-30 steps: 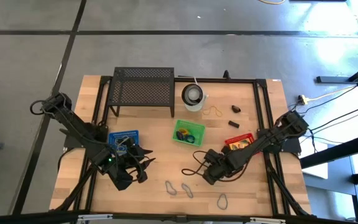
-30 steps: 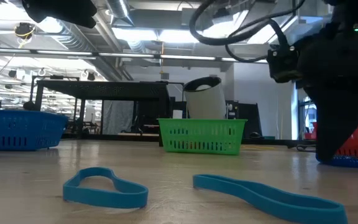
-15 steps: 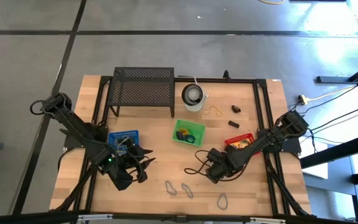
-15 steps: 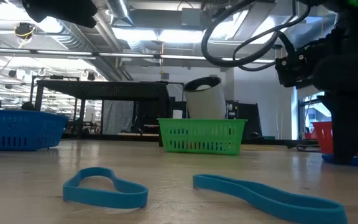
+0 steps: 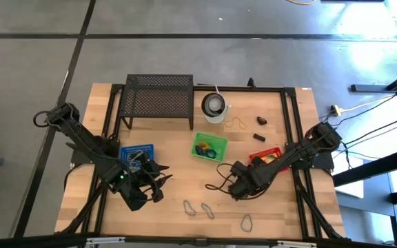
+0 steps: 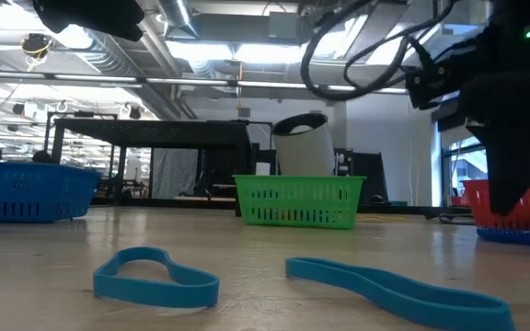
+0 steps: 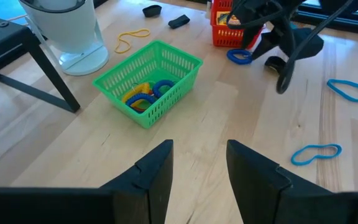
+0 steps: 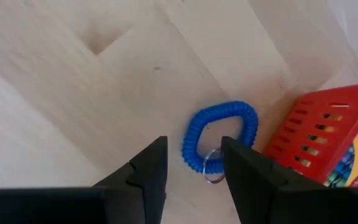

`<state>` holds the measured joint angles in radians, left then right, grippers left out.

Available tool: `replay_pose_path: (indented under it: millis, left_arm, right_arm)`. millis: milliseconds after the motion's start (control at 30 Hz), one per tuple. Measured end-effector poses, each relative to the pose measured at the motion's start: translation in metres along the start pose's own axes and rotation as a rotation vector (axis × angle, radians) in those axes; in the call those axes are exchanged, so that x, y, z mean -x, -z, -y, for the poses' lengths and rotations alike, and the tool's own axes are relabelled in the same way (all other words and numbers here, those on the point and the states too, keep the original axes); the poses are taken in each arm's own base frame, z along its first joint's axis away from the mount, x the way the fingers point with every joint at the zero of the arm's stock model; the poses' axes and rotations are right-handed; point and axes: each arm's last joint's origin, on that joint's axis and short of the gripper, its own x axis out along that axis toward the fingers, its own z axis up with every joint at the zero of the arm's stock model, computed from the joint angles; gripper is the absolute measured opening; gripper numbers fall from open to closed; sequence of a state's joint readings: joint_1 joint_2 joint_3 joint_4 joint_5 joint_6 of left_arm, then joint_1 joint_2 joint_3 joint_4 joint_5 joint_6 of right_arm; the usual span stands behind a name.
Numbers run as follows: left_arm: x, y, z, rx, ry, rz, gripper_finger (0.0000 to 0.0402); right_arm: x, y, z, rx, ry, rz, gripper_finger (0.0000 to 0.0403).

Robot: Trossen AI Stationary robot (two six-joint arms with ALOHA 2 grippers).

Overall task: Pick & Place Office Desk Supplies
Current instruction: Put the blue spring keychain into the green bin

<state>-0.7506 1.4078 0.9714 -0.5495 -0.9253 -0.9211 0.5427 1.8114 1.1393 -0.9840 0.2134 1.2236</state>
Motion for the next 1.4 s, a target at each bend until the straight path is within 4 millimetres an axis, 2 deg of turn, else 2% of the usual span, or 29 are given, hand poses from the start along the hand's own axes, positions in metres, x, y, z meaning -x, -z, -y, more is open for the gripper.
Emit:
replay_pose_path:
  millis: [233,467,567,900,1400]
  left_arm:
    - [0.0,0.0,0.0,0.0,0.001,-0.001,0.0143]
    - [0.0,0.0,0.0,0.0,0.0,0.0,0.0143]
    - [0.0,0.0,0.0,0.0,0.0,0.0,0.0143]
    - [0.0,0.0,0.0,0.0,0.0,0.0,0.0143]
    - [0.0,0.0,0.0,0.0,0.0,0.0,0.0143]
  right_arm:
    - [-0.003,-0.003,0.0,-0.011,-0.001,-0.006,0.0151]
    - [-0.023,-0.003,-0.006,0.037,0.035,-0.077,0.0151]
    - [-0.025,-0.006,-0.006,0.056,0.033,-0.096,0.0151]
    - [-0.027,-0.011,-0.01,0.272,-0.044,-0.097,0.0151]
    - [-0.028,-0.012,-0.013,0.368,-0.072,-0.076,0.0151]
